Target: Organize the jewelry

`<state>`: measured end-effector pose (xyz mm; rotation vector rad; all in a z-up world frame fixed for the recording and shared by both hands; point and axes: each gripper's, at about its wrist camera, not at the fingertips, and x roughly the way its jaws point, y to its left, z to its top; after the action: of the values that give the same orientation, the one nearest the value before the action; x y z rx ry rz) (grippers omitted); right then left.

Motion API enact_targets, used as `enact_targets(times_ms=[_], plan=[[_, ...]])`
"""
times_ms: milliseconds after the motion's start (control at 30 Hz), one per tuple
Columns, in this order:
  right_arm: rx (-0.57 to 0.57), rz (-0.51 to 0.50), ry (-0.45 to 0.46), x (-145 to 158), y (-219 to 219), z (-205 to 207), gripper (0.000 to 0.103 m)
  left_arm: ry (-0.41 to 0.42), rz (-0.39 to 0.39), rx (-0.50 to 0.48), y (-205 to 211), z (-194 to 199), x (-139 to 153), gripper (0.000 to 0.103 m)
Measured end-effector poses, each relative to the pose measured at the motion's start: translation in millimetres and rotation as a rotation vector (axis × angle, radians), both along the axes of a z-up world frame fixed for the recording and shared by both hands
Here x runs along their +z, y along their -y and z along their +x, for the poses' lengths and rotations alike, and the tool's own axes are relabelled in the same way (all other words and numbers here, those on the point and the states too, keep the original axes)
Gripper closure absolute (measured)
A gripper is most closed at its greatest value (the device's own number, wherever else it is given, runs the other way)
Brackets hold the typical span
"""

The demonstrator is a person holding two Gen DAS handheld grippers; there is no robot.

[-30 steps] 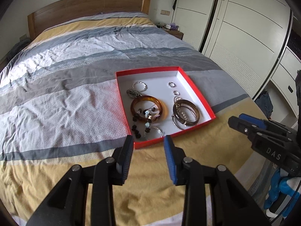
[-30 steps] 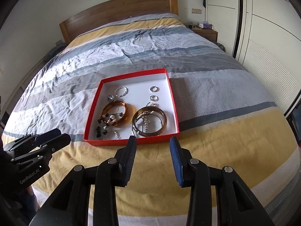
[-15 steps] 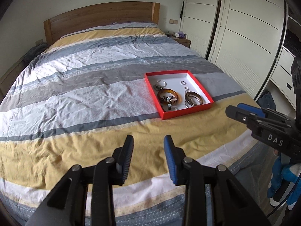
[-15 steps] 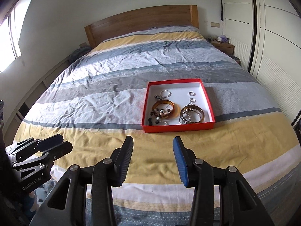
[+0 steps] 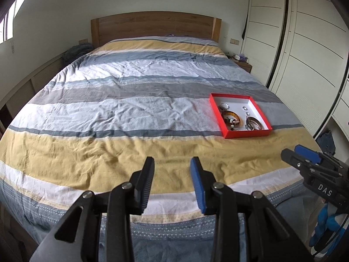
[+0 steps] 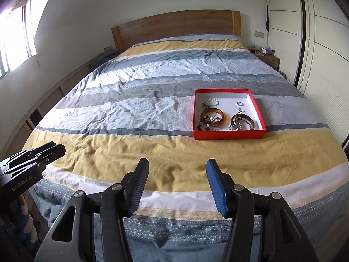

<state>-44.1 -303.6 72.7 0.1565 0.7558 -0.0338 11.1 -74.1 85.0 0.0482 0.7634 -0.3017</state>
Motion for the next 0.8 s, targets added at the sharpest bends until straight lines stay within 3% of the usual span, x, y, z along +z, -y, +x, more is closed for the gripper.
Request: enact_targets(times_ms=[333,533,800], plan=[[-0.039,-0.012,0.037,6.6,-2.1,-21.9,0.04,0.048,0.019,0.059,-6.2,-20.1,11.3,0.07],[-0.063,-0.041,0.058,10.3,-2.6,-30.0,0.026,0.09,0.044,0.084,-6.8,-30.7,17.4,0.069],[-0.082,-0.071,0.045,5.8,-5.1,-30.5,0.022,0.101,0.039,0.085,-10.2,-36.6,16.0,0.066]])
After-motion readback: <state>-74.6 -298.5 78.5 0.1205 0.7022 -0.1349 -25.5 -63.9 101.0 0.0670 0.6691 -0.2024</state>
